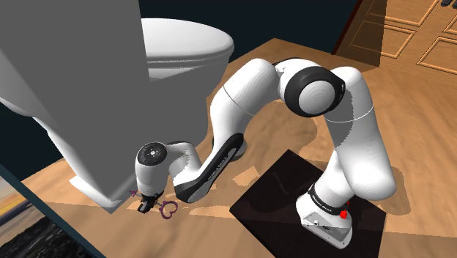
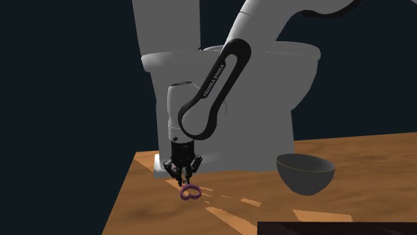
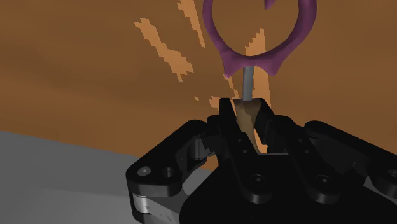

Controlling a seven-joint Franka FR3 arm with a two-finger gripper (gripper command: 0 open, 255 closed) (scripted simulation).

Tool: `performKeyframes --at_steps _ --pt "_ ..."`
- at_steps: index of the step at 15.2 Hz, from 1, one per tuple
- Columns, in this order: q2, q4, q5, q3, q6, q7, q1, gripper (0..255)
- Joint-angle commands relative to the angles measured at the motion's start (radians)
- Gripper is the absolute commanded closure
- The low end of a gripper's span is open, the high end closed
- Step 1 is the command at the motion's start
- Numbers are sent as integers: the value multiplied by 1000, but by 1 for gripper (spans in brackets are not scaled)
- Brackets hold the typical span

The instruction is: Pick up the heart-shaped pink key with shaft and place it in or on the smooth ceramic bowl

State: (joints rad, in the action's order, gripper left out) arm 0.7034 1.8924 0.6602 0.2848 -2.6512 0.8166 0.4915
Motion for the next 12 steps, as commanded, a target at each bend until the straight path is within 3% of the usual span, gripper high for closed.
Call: performKeyframes --at_steps 1,12 --pt "-11 4 -6 6 7 -5 -4 255" --pt "-129 38 -79 72 91 -69 -53 255"
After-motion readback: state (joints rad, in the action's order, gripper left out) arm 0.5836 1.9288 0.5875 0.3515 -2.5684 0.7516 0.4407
